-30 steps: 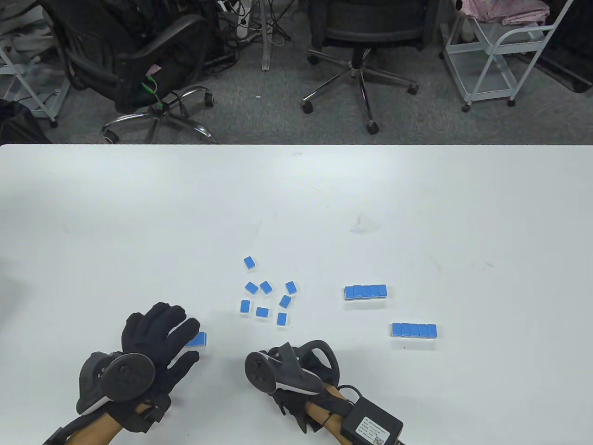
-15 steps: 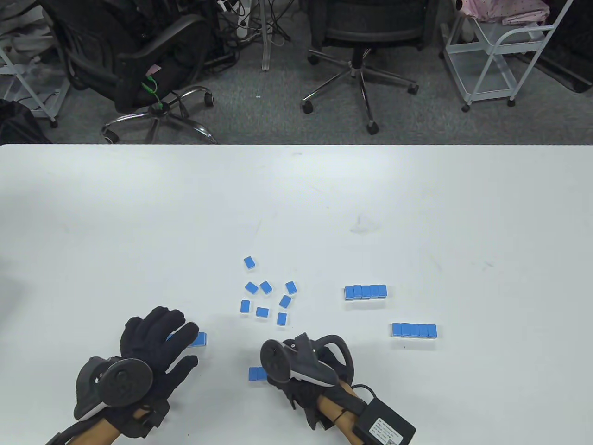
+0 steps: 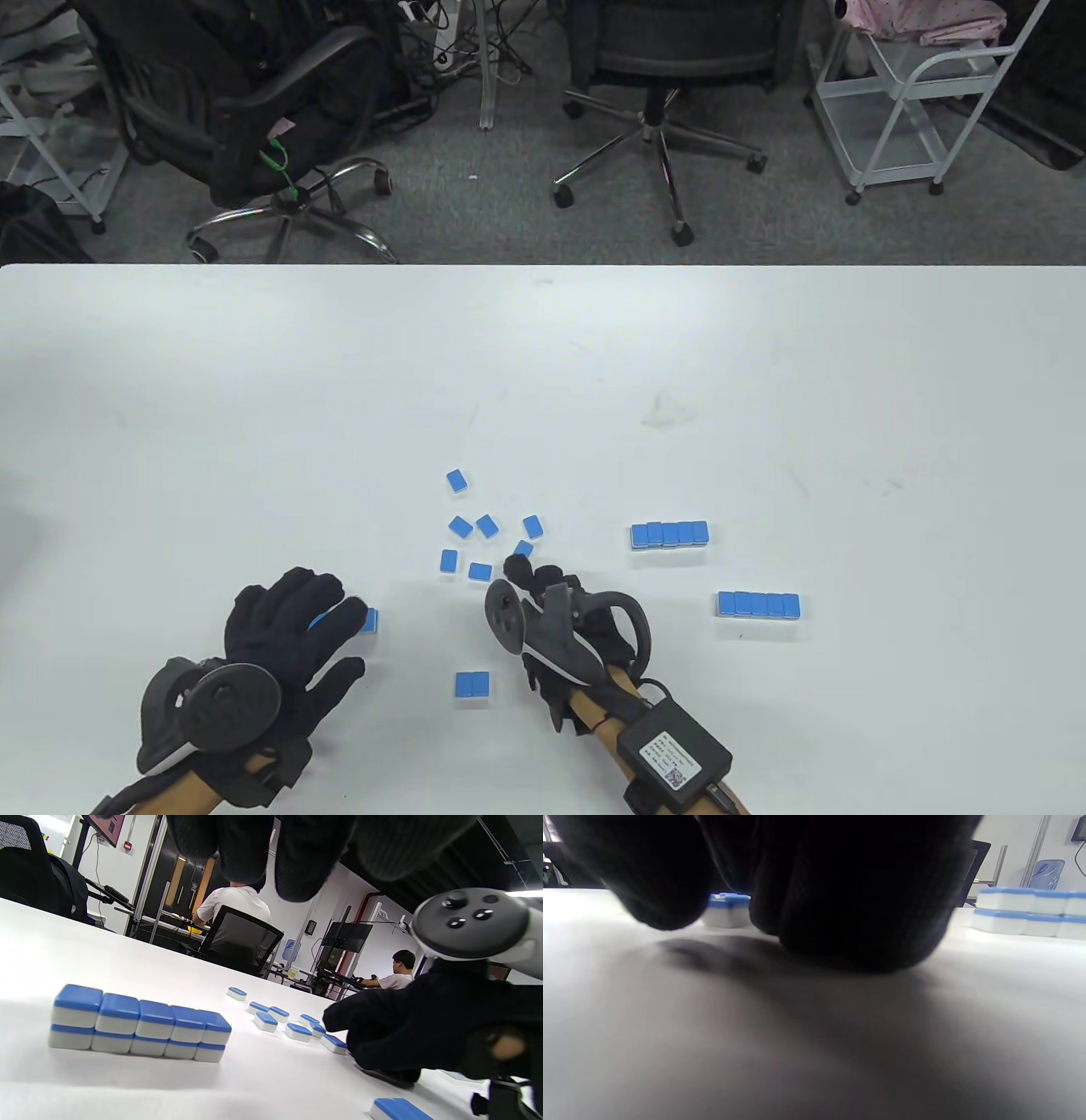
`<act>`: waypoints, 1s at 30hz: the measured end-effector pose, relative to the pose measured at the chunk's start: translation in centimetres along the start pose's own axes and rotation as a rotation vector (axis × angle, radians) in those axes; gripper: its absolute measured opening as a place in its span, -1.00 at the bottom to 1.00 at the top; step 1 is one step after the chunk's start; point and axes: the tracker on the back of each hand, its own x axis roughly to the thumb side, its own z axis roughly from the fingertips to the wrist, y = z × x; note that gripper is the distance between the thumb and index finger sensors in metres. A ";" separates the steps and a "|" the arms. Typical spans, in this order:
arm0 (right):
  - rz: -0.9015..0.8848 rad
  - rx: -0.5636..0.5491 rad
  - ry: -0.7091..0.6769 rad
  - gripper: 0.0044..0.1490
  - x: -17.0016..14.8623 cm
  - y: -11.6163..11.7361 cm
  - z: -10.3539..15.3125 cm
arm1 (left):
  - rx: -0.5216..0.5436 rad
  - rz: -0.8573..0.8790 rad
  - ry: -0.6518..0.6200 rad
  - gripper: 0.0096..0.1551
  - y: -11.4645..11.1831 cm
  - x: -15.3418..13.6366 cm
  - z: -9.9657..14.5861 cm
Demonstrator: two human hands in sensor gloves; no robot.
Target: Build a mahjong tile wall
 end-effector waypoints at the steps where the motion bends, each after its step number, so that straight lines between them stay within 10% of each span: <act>1: 0.010 0.006 0.006 -0.19 0.1 0.0 -0.2 | 0.001 -0.002 -0.003 -0.28 0.0 0.1 0.1; 22: -0.265 0.335 -0.192 -0.22 -0.9 0.3 1.5 | -0.010 0.000 -0.020 -0.28 -0.3 0.0 -0.5; 30: -0.232 0.286 -0.247 -0.22 0.0 0.5 2.7 | -0.020 0.009 -0.009 -0.29 -0.4 -0.1 -0.6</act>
